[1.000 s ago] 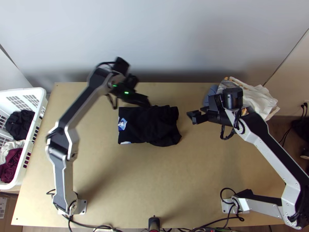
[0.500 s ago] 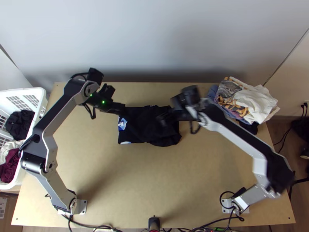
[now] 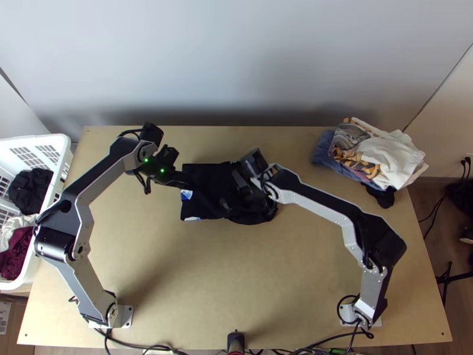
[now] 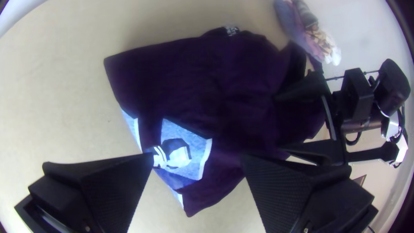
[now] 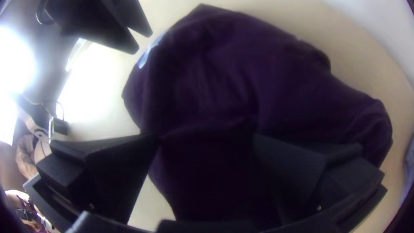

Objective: Fold the t-shirt

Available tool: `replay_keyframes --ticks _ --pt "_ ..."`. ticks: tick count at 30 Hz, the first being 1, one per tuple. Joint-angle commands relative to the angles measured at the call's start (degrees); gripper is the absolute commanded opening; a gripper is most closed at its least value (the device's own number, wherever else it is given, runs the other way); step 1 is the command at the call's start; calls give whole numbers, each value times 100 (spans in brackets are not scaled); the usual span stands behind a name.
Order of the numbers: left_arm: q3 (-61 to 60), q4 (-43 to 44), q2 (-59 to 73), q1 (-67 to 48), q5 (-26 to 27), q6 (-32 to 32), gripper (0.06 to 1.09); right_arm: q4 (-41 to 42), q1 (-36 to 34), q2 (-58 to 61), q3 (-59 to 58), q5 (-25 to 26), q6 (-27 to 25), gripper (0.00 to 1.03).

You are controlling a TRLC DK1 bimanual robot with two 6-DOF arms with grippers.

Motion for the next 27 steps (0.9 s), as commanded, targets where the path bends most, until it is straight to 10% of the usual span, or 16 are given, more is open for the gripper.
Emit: replay_keyframes --ticks 1,27 --pt "-99 100 186 10 -50 52 104 259 -69 109 -590 -1 -24 98" --pt "50 109 300 62 -76 17 104 -75 -297 -1104 272 149 -112 98"
